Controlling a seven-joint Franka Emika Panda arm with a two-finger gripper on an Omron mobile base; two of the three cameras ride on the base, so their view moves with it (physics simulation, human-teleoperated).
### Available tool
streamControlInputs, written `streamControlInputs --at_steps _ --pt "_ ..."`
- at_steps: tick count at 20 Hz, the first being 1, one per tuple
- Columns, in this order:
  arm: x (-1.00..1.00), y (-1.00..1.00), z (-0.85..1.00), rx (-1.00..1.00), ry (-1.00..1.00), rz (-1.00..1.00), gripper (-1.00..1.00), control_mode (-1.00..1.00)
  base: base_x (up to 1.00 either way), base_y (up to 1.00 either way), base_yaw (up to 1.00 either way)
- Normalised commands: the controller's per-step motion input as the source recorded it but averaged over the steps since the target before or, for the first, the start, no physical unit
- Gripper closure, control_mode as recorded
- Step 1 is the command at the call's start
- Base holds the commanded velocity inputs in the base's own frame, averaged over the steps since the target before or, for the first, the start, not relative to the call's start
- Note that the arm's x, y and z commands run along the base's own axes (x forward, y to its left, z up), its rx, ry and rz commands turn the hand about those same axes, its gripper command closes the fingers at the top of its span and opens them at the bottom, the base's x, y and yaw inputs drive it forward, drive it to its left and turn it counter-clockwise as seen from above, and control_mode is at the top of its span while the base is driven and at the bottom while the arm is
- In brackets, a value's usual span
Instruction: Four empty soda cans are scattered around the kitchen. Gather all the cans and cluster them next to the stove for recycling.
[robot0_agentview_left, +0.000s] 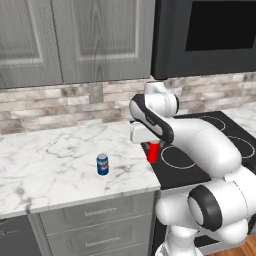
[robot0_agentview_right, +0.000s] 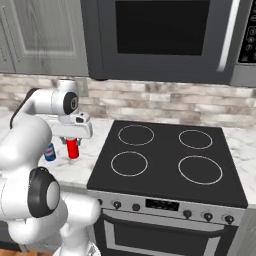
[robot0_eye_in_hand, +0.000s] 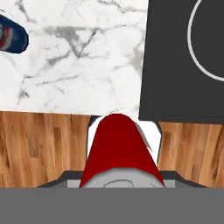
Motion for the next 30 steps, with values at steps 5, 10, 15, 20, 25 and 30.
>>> streamControlInputs --at_steps 5,10,15,20,25,30 --pt "0.33 0.09 -0.07 0.0 0.0 0.0 1.0 -1.0 0.19 0.11 0.0" --pt "0.58 0.01 -0.17 0.0 0.0 0.0 1.0 -1.0 0.0 0.0 0.0" --pt "0.48 0.0 -0.24 0.0 0.0 0.0 1.0 -1.0 0.0 0.0 0.0" --pt "0.4 0.0 -0.23 0.0 0.0 0.0 1.0 -1.0 0.0 0.0 0.0" --pt "0.38 0.0 -0.19 0.0 0.0 0.01 1.0 -1.0 0.0 0.0 0.0" --pt "0.45 0.0 -0.21 0.0 0.0 0.01 1.0 -1.0 0.0 0.0 0.0"
